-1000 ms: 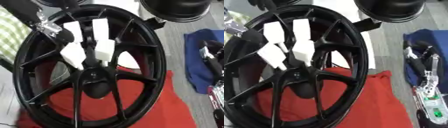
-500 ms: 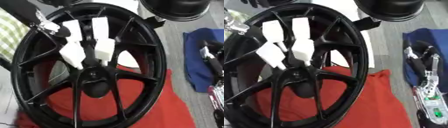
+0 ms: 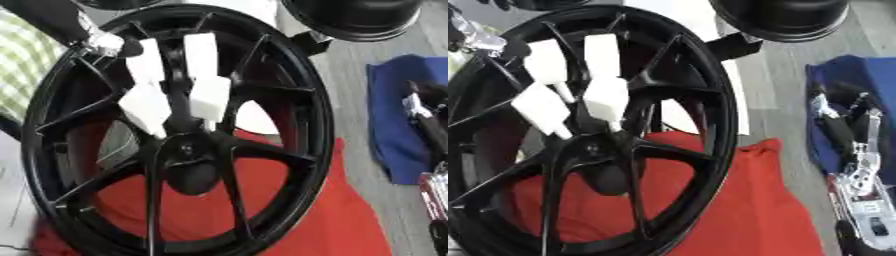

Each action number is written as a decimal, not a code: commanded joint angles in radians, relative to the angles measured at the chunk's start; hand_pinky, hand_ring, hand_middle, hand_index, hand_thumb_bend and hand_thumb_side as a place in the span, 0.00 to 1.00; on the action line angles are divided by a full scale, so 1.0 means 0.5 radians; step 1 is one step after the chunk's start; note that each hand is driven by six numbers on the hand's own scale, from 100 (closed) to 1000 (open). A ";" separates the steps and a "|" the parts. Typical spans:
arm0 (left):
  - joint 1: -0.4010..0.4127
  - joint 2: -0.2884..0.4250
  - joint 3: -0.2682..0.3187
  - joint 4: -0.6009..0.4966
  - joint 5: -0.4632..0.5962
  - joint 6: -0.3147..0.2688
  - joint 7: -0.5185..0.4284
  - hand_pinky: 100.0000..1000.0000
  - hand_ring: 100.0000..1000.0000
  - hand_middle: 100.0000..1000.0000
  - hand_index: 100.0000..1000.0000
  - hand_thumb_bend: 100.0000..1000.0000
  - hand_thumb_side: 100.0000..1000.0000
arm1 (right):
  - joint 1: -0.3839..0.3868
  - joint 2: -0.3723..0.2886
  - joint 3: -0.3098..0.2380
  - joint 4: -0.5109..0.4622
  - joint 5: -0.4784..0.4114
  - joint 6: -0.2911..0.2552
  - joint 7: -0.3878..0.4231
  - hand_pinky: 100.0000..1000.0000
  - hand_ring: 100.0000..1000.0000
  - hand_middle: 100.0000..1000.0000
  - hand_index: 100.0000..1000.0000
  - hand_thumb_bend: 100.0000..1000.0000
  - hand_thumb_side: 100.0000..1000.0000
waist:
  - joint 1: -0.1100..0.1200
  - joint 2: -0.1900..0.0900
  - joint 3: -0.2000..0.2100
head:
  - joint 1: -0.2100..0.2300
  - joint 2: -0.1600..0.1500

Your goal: Pull the pin out of the wheel hub.

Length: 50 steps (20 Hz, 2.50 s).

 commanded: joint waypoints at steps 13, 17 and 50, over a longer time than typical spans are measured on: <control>-0.012 -0.046 -0.042 0.140 -0.047 -0.006 -0.033 0.74 0.72 0.69 0.79 0.36 0.48 | -0.021 -0.024 -0.013 -0.051 0.006 0.001 0.001 0.56 0.71 0.54 0.65 0.43 0.28 | -0.008 -0.025 -0.017 | 0.027 -0.016; -0.015 -0.075 -0.062 0.183 -0.072 -0.017 -0.033 0.73 0.71 0.68 0.78 0.34 0.45 | -0.024 -0.022 -0.012 -0.051 0.004 0.000 0.002 0.56 0.71 0.54 0.65 0.43 0.28 | -0.010 -0.023 -0.020 | 0.033 -0.015; -0.065 -0.009 0.362 -0.085 0.277 0.415 0.353 0.35 0.31 0.26 0.32 0.00 0.14 | -0.029 -0.038 -0.027 -0.037 -0.007 0.001 -0.007 0.56 0.71 0.54 0.65 0.44 0.28 | 0.007 -0.049 -0.006 | 0.022 0.006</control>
